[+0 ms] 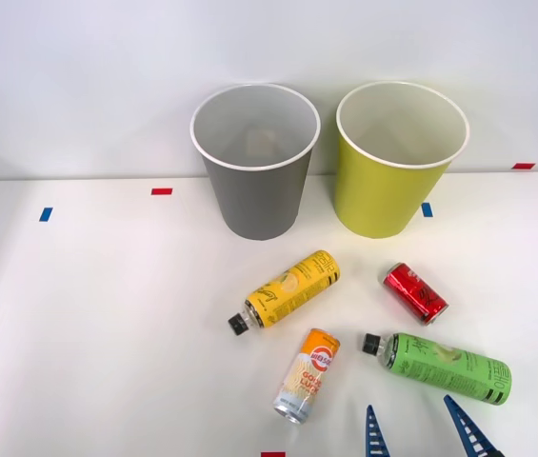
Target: Put cans in the gray bin, plastic bottles in the light green bin
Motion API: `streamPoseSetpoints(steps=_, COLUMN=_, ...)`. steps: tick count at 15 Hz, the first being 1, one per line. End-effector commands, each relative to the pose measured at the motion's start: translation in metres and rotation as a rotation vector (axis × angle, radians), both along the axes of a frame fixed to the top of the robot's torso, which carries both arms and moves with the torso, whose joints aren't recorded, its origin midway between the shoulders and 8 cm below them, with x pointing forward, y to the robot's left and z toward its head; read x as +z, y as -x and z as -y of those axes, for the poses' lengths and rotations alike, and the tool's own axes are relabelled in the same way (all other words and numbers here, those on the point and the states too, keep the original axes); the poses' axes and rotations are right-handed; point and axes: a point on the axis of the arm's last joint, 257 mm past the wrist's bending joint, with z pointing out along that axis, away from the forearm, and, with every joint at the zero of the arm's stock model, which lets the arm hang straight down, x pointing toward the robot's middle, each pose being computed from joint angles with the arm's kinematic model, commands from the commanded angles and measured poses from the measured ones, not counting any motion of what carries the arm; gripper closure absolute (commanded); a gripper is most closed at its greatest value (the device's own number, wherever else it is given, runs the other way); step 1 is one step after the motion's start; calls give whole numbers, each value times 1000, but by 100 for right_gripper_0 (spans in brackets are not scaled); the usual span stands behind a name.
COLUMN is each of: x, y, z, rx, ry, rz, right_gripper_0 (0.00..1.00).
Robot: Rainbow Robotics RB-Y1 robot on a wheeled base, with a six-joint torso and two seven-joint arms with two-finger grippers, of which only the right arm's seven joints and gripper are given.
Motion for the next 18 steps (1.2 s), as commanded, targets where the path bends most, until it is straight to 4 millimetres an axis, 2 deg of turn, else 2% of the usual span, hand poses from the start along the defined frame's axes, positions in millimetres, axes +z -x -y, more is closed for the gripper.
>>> streamPoseSetpoints(steps=1, x=0, y=0, z=0, rx=0, ry=0, rz=0, right_gripper_0=0)
streamPoseSetpoints(steps=18, x=0, y=0, z=0, rx=0, ry=0, rz=0, right_gripper_0=0)
